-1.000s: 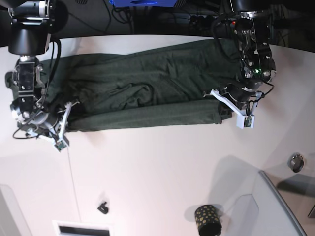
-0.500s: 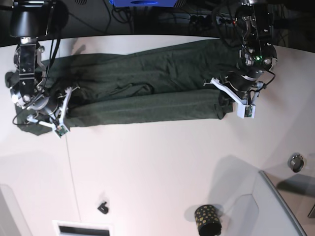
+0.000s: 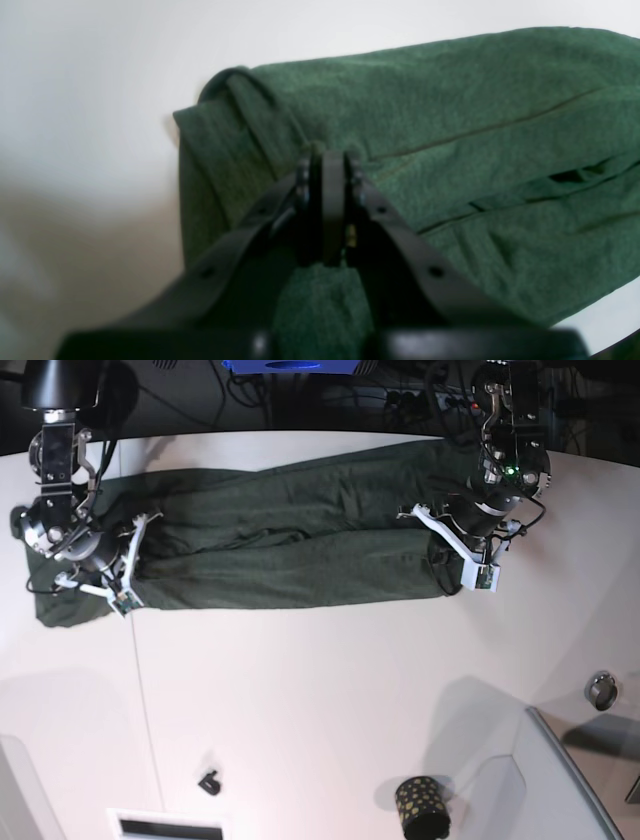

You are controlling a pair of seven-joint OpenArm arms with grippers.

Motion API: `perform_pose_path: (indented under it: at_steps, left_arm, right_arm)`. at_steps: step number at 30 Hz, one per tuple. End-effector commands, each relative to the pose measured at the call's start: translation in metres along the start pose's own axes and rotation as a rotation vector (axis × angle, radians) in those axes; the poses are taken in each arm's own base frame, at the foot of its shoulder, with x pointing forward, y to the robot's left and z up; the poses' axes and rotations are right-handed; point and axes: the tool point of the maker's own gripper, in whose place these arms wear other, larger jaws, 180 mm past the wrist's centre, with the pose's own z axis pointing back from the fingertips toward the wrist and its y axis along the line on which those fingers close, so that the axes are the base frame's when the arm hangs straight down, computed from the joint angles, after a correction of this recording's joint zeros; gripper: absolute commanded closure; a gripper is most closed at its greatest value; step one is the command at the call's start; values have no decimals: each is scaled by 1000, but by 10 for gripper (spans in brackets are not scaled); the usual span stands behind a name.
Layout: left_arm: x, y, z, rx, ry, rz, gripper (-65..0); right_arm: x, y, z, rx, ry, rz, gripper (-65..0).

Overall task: Layout the t-shirt on the table in an organized manner, then fold the t-shirt properly
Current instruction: 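Lift and fold the grasped edge over toward the arm bases with both grippers, then lay the folded edge down and release with both grippers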

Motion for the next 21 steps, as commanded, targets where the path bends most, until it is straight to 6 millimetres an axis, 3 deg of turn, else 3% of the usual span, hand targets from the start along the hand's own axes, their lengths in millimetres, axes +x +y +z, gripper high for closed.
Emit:
perform_pose_path:
  at_steps: [1, 7, 14, 21]
  left_arm:
    - [12, 3, 2, 6, -42, -1, 0]
    - [14, 12, 4, 18, -37, -30, 0]
    - [-7, 6, 10, 4, 0, -20, 0]
    - [-2, -2, 30, 3, -30, -52, 0]
  right_arm:
    - [12, -12, 5, -31, -38, 5, -2]
    - [5, -18, 11, -53, -38, -25, -2]
    - [3, -16, 9, -46, -31, -31, -2]
    - [4, -17, 9, -49, -32, -29, -2]
